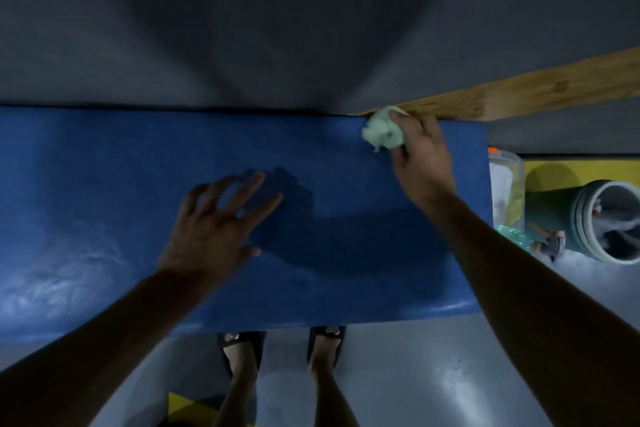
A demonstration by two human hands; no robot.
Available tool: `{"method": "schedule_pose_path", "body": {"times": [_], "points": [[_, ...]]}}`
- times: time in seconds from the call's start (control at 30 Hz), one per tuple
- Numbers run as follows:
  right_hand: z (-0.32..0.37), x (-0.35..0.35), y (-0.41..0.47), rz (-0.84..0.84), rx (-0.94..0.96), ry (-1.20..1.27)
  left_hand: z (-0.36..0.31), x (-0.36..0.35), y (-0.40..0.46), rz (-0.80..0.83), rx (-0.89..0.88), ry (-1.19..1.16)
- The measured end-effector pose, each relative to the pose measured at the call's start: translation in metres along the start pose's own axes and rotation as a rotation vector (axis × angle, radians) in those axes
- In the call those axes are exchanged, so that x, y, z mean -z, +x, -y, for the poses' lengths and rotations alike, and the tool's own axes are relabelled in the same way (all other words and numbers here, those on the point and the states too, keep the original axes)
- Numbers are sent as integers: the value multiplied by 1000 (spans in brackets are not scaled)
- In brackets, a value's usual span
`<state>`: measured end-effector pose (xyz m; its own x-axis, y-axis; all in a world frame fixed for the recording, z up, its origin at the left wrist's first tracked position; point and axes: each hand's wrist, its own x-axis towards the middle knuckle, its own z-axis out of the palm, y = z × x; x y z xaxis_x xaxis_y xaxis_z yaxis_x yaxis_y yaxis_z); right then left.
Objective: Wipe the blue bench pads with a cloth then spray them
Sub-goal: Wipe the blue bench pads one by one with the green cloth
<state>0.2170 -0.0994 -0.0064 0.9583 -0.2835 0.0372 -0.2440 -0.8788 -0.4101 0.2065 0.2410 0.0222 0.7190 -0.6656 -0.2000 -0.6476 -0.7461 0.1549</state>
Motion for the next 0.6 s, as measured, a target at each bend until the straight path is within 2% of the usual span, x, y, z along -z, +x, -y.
{"method": "schedule_pose_path", "body": {"times": [0.1, 0.17, 0.23, 0.3, 0.4, 0.5, 0.53, 0.6], "points": [[5, 2, -7, -97, -155, 17, 32, -2, -9, 94, 62, 36], [34, -17, -9, -225, -290, 73, 32, -8, -11, 125, 77, 15], [77, -43, -10, -303, -313, 151, 27, -10, -9, 117, 97, 0], [128, -65, -16, -210, -225, 180, 27, -11, -9, 104, 93, -6], [176, -77, -25, 49, 52, 72, 34, -11, -9, 106, 103, -2], [137, -55, -21, 125, 218, -118, 34, -11, -8, 112, 111, -15], [111, -45, -17, 114, 190, -179, 35, -11, -8, 114, 115, -16], [55, -18, -15, 72, 11, -253, 35, -11, -7, 123, 119, -9]]}}
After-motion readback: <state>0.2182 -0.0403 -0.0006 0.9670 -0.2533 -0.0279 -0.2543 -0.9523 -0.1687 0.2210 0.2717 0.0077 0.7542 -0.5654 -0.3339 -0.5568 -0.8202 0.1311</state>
